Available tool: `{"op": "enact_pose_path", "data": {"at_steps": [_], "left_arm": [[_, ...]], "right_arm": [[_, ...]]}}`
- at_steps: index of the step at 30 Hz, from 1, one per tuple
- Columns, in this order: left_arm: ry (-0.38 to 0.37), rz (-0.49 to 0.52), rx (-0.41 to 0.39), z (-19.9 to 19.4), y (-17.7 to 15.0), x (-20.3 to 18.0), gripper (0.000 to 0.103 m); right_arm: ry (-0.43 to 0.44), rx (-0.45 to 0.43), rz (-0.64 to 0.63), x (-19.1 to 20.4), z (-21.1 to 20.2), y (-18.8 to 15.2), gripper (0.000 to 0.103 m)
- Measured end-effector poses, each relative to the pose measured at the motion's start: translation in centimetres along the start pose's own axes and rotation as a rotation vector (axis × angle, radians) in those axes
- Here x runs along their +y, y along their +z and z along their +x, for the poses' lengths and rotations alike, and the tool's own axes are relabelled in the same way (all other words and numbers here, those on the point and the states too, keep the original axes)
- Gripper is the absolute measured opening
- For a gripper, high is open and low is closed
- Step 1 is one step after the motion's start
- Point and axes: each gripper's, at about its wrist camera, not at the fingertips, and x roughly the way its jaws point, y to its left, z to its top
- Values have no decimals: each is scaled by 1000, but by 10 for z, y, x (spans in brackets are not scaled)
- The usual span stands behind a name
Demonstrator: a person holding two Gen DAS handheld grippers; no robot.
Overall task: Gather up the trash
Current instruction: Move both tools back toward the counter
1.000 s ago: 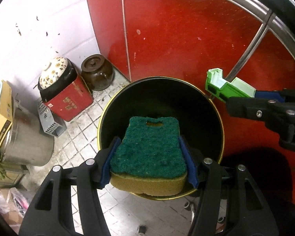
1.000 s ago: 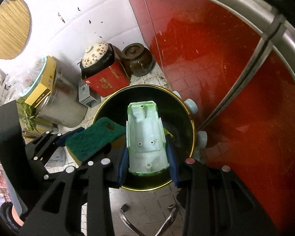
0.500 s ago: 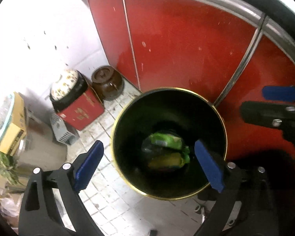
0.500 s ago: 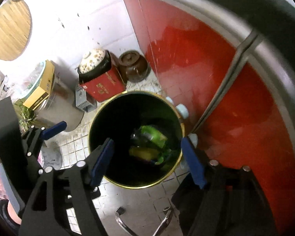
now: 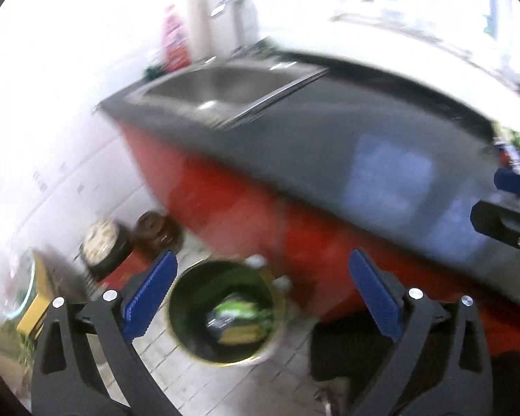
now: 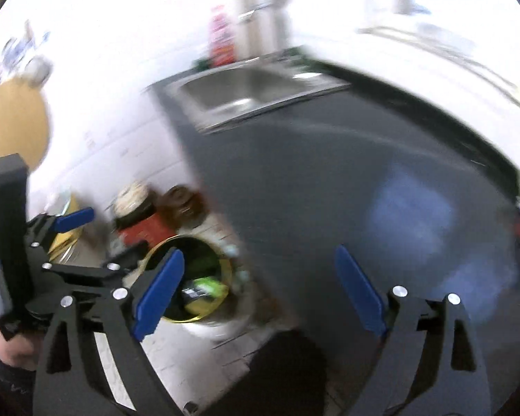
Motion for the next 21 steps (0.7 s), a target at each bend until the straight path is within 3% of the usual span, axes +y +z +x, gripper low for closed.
{"op": "enact_pose_path", "data": {"at_steps": [4, 12, 15, 21], "left_arm": [[-106, 84, -41, -20, 28, -86, 96], [-308, 269, -55, -43, 43, -253, 96], [-369, 336, -38, -48, 39, -312, 96], [-416, 444, -8, -49, 24, -383, 96]], "right_arm": [[-155, -56, 100, -75, -55, -18, 87], [-411, -86, 308, -212, -145, -89, 87], [-464, -85, 374, -249, -169, -118, 87], [-513, -91, 464, -293, -201, -158, 87]]}}
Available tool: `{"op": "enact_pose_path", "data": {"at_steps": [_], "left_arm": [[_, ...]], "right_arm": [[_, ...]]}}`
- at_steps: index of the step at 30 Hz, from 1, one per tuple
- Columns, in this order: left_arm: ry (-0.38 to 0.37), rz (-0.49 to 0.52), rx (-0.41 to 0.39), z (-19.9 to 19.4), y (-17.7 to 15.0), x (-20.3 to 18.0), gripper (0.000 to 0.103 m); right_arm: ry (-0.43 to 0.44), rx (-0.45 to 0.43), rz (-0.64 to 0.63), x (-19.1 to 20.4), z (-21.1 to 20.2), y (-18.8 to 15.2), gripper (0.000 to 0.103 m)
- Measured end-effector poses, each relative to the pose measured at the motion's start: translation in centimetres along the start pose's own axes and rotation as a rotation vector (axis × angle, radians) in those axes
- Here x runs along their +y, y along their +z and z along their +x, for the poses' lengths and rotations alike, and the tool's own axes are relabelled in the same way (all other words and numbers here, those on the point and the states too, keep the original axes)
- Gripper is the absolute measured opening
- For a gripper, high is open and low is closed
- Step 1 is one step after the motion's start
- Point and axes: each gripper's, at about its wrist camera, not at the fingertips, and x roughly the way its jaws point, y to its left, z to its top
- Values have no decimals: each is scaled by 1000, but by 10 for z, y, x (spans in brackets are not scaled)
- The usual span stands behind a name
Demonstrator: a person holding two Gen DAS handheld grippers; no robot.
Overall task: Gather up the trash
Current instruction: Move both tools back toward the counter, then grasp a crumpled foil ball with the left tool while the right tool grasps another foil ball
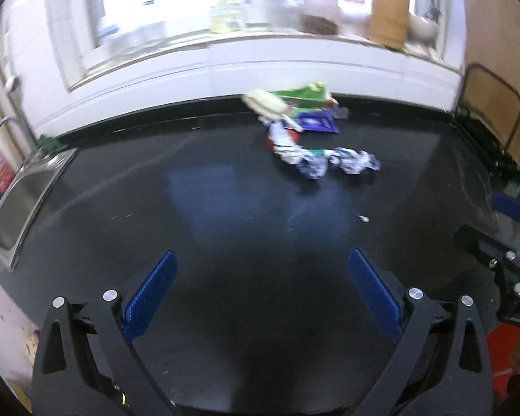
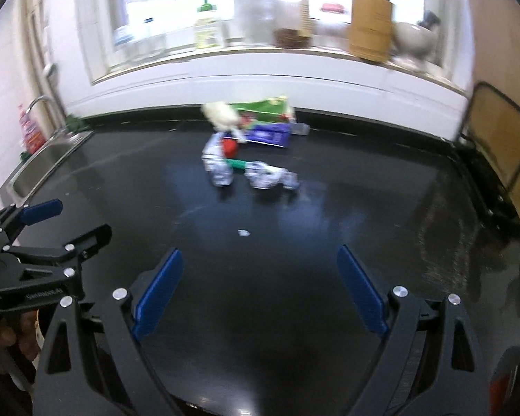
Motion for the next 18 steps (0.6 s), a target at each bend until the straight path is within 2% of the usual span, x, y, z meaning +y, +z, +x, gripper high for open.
{"op": "enact_pose_path", "data": {"at_steps": [4, 9, 13, 18], "left_arm": [[-10, 31, 24, 14, 9, -20, 96], [-6, 36, 43, 32, 22, -14, 96], [9, 25, 70, 65, 38, -10, 96], [-27, -34, 132, 124, 67, -3, 96]], "right_arm": [[-7, 2, 42, -28, 4, 1, 87], [1, 14, 40, -38, 22, 10, 87], [32, 34, 3, -36, 52, 24, 87], [45, 67, -69, -24, 102, 46, 87]]}}
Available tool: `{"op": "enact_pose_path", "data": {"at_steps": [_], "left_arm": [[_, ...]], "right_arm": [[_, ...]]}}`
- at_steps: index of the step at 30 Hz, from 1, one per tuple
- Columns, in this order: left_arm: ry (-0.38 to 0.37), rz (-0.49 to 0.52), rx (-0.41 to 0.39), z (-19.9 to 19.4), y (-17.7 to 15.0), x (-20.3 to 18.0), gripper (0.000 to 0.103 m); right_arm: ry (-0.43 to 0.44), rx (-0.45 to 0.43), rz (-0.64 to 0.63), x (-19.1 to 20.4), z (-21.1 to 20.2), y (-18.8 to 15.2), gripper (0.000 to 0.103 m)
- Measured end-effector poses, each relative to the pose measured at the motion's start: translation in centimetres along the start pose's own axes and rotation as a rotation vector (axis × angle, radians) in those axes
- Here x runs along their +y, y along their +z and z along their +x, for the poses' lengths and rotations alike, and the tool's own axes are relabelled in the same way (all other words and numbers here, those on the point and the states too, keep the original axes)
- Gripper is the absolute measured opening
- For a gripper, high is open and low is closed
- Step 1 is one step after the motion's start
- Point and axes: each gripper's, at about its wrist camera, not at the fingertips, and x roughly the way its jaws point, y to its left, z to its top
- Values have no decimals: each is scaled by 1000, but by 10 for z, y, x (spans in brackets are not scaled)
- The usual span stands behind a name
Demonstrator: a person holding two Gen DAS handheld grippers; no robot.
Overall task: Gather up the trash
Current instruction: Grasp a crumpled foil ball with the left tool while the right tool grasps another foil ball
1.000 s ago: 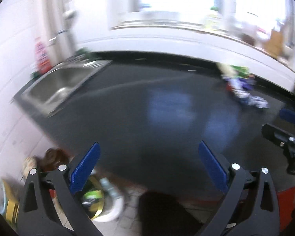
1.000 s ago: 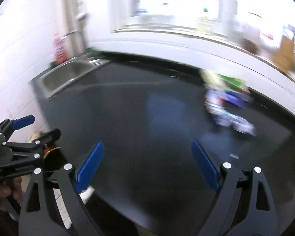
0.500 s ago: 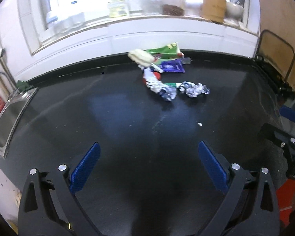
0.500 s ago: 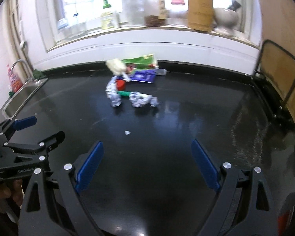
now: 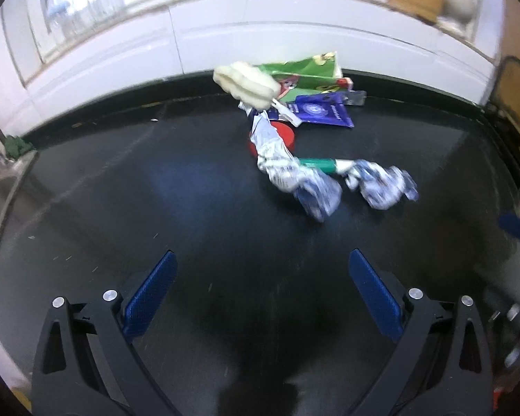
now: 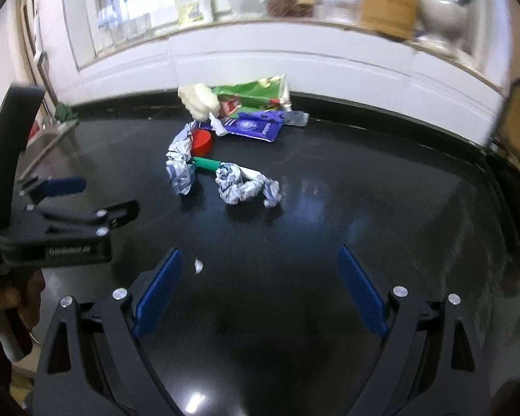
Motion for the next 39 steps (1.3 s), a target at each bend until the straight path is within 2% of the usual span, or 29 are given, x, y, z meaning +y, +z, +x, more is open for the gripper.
{"op": "enact_pose_path", "data": {"at_steps": [5, 11, 17, 19, 21, 23, 24, 26, 29, 30, 31, 32, 35, 39], "left_arm": [[-10, -25, 29, 39, 30, 5, 96], [-37, -49, 60, 67, 51, 6, 96], [-52, -57, 39, 73, 64, 3, 96], [-50, -56, 29, 75, 69, 4, 96], [-36, -63, 28, 78, 72, 6, 96], [-58, -75, 22, 80, 73, 8, 95], [-70, -74, 16, 79, 72, 9, 93], [-62, -65, 3, 76, 68, 9, 63], [-85, -59, -15, 65, 57, 13, 46], [-83, -53, -19, 61, 53, 15, 44], [-73, -45, -27, 56, 49, 16, 37], [-62, -36, -40, 47, 43, 19, 14], [-99, -43, -35, 31, 27, 27, 14], [-79, -12, -45, 11, 2, 29, 14]], "right_arm": [[-2, 86, -41, -1, 66, 24, 87], [2, 100, -66, -4, 106, 46, 85], [22, 94, -70, -4, 119, 53, 63], [33, 89, -76, -2, 118, 52, 48], [43, 90, -78, -1, 117, 50, 42], [52, 94, -74, -1, 116, 47, 41], [59, 97, -68, -1, 114, 45, 41], [67, 97, -52, -4, 110, 43, 40], [80, 89, -25, -9, 95, 37, 40], [83, 85, -21, -10, 90, 34, 40], [82, 82, -14, -11, 84, 31, 40], [80, 79, -8, -12, 78, 28, 40], [77, 65, 9, -13, 60, 19, 40], [65, 56, 17, -7, 38, 2, 40]]}}
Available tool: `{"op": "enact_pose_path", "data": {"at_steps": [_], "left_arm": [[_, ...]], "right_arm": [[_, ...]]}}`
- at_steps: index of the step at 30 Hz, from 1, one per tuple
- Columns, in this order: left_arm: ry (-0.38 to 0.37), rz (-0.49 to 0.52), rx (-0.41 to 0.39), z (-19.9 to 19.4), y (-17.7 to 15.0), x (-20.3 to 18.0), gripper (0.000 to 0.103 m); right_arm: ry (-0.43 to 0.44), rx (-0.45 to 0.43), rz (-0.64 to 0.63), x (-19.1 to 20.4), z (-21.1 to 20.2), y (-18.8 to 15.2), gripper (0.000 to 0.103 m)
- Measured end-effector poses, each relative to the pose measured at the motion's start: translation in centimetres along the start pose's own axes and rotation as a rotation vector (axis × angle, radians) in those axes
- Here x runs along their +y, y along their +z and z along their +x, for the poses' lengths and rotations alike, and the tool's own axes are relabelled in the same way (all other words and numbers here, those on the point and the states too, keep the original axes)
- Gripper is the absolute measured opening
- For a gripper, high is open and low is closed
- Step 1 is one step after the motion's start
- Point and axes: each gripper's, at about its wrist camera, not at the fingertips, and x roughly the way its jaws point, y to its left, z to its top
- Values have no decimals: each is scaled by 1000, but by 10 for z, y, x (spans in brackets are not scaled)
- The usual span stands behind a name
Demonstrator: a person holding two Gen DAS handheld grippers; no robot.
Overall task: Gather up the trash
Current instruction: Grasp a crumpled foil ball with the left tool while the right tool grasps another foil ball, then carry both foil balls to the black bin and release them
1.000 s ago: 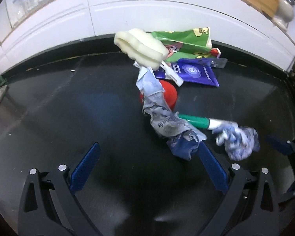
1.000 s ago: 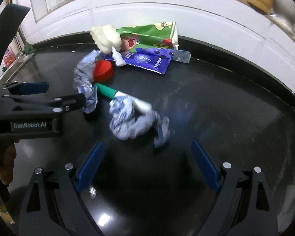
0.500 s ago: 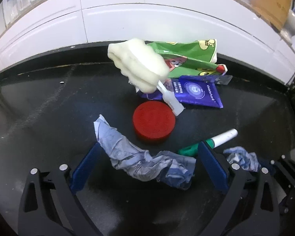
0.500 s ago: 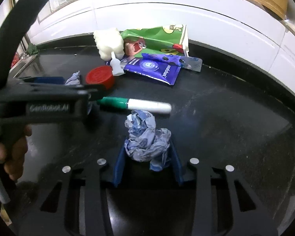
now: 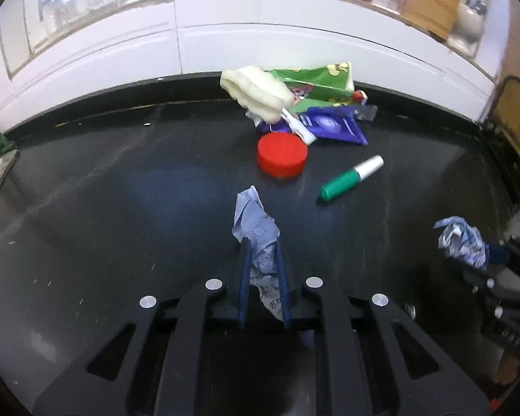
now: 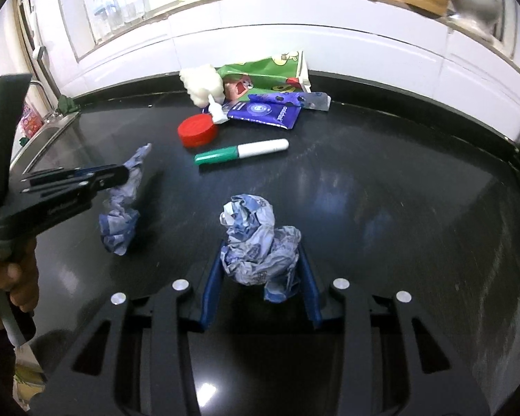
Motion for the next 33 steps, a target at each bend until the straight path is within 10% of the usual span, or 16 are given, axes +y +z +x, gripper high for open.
{"op": "enact_pose_path", "data": {"at_steps": [21, 33], "left_arm": [[34, 24, -71, -97, -72, 19, 14], [241, -158, -115, -180, -157, 153, 14]], "right_arm": [[0, -65, 9, 51, -68, -41, 40], [251, -44, -267, 244, -40, -38, 40]]}}
